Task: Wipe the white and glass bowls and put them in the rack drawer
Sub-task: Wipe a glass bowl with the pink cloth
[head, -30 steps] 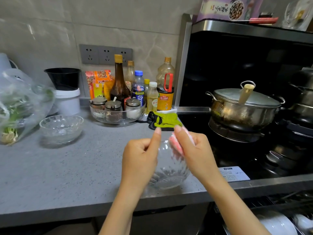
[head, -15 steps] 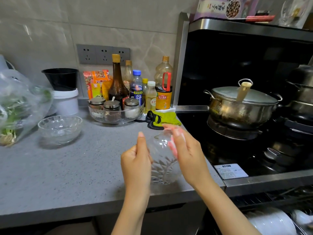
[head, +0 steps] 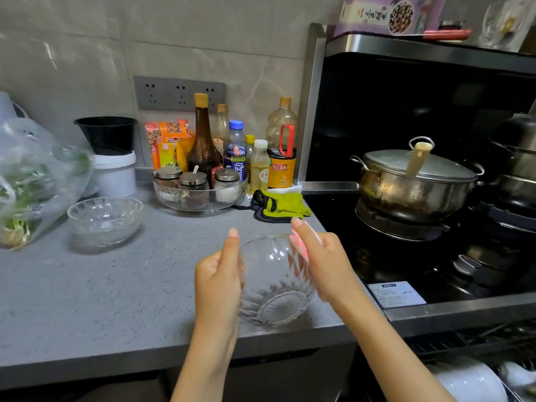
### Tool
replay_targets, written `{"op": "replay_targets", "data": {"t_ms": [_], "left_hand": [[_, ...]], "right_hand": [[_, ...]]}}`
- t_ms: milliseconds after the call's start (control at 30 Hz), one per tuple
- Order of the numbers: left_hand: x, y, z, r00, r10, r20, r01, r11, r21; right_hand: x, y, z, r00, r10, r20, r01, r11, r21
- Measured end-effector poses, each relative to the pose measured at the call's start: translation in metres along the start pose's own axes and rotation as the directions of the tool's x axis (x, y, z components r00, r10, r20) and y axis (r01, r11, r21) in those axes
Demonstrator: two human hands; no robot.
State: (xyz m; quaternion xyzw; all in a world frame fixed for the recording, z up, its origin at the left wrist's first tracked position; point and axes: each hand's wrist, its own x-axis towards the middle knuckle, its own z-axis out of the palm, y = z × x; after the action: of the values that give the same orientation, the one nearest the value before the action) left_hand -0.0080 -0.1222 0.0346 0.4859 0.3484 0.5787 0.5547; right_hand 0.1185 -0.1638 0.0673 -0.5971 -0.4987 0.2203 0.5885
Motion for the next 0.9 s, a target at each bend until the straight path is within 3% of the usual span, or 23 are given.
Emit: {"op": "replay_targets", "data": {"t_ms": [133, 267, 400, 467, 533, 667, 733, 800, 900], "left_hand": [[0.003, 0.000, -0.008, 0.996, -0.051, 0.077, 0.052, 0.999, -0.012], [0.005, 0.011, -0.008, 0.988, 0.115, 0.099, -0.127, 0.984, 0.126], [0.006, 0.026, -0.002, 0.931, 0.262, 0.255, -0.324, 0.915, 0.241], [0.005, 0.030, 0.005, 0.889, 0.314, 0.333, -0.426, 0.831, 0.356], [0.003, 0.029, 0.011, 0.872, 0.361, 0.330, -0.475, 0.785, 0.397], [-0.002, 0.020, 0.011, 0.946, 0.277, 0.167, -0.318, 0.893, 0.318], [-0.002, 0.015, 0.010, 0.985, 0.171, 0.030, -0.173, 0.962, 0.209], [-0.002, 0.009, 0.011, 0.994, 0.081, -0.070, -0.074, 0.992, 0.107], [-0.007, 0.001, 0.017, 0.998, 0.013, -0.063, -0.015, 1.000, -0.018]], "right_hand": [[-0.008, -0.008, 0.003, 0.992, 0.122, -0.035, -0.121, 0.992, 0.042], [-0.010, -0.021, -0.006, 0.994, 0.114, 0.000, -0.113, 0.992, 0.060], [-0.004, -0.028, -0.006, 1.000, -0.012, 0.024, 0.013, 0.999, -0.037], [-0.003, -0.026, -0.003, 0.994, -0.089, 0.055, 0.096, 0.985, -0.143], [-0.004, -0.023, 0.000, 0.988, -0.145, 0.058, 0.153, 0.972, -0.178], [-0.013, -0.005, 0.006, 0.962, -0.274, 0.002, 0.274, 0.960, -0.057], [-0.022, 0.008, 0.012, 0.925, -0.379, -0.025, 0.370, 0.914, -0.166], [-0.032, 0.018, 0.019, 0.854, -0.520, 0.016, 0.492, 0.798, -0.348], [-0.034, 0.018, 0.024, 0.751, -0.651, 0.106, 0.610, 0.624, -0.488]]}}
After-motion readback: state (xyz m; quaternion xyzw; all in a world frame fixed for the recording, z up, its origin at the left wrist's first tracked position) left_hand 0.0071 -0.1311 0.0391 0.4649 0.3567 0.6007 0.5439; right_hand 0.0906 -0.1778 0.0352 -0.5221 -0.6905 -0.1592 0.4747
